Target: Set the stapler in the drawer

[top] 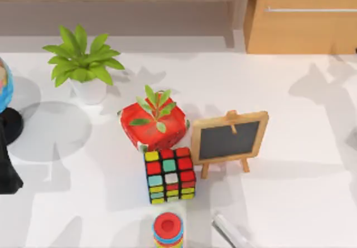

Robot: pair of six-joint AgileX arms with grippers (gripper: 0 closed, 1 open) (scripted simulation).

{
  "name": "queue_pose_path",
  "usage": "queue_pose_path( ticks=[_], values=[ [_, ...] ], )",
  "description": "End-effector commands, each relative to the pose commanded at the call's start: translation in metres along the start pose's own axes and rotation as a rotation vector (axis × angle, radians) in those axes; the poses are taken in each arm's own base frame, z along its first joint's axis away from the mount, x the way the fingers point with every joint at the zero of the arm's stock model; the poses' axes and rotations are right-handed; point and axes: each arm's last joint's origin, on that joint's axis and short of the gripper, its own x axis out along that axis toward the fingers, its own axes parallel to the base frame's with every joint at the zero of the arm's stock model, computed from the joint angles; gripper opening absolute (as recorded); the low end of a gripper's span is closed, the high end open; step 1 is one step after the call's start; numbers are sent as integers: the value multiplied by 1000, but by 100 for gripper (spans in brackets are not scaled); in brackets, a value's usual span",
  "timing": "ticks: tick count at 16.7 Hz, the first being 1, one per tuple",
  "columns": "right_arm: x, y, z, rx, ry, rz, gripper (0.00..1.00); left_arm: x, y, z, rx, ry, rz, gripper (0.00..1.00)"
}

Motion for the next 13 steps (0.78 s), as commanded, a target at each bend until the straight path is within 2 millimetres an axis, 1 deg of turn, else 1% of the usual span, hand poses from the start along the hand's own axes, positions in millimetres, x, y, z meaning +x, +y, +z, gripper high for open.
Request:
queue_pose_path(
  ticks=[3,6,8,10,12,13],
  values=[
    [50,36,-7,-183,11,10,100,0,0,0,0,0,0,100],
    [85,80,-18,-330,23,19,100,0,0,0,0,0,0,100],
    [99,107,-25,-405,32,22,100,0,0,0,0,0,0,100],
    [108,129,-31,-458,42,22,100,0,0,0,0,0,0,100],
    [112,144,-36,-490,52,21,100,0,0,0,0,0,0,100],
    [114,149,-37,-498,57,20,100,0,0,0,0,0,0,100]
  ],
)
